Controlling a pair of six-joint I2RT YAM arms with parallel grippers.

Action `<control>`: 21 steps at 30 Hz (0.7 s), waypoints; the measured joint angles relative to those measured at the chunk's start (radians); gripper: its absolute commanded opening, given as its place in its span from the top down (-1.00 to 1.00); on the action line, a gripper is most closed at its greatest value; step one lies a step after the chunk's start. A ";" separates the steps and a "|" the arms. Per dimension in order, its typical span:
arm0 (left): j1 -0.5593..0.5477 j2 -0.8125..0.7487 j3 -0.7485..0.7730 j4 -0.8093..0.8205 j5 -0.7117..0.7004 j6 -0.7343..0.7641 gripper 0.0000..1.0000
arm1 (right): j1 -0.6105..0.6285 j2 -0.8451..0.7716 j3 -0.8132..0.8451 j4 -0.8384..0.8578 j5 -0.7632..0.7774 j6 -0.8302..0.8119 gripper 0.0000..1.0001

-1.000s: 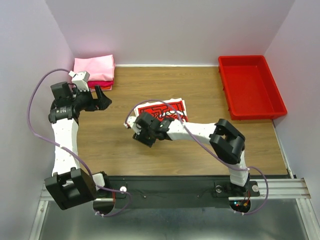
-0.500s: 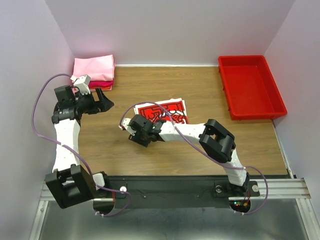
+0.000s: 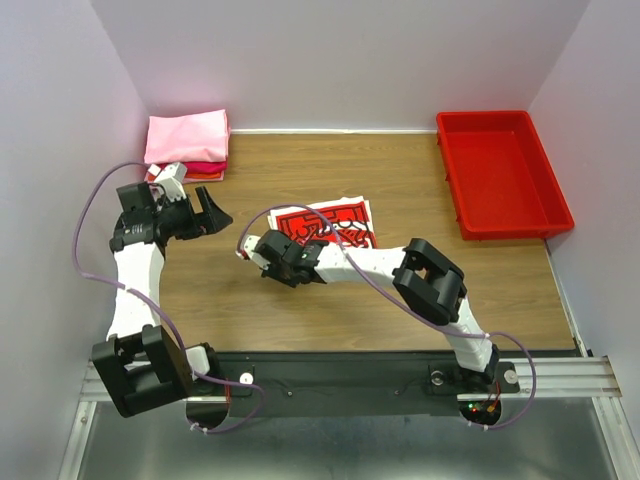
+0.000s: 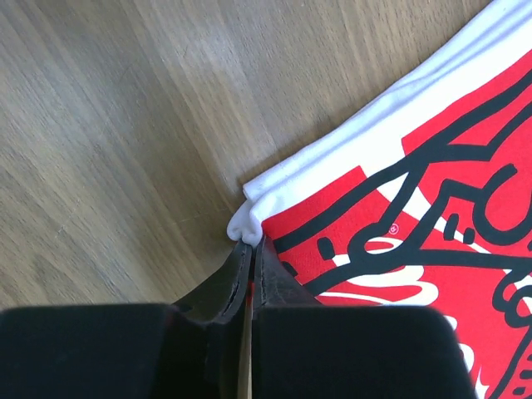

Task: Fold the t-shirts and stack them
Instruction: Neatly place the folded tshirt to the corner

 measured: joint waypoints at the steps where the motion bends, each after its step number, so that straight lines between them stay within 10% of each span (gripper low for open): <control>1: 0.000 0.000 -0.010 0.001 0.008 -0.003 -0.90 | -0.002 0.000 0.001 -0.001 0.001 -0.002 0.99; 21: -0.167 0.099 -0.281 0.504 0.047 -0.436 -0.96 | -0.227 -0.117 0.072 -0.023 -0.239 0.050 0.99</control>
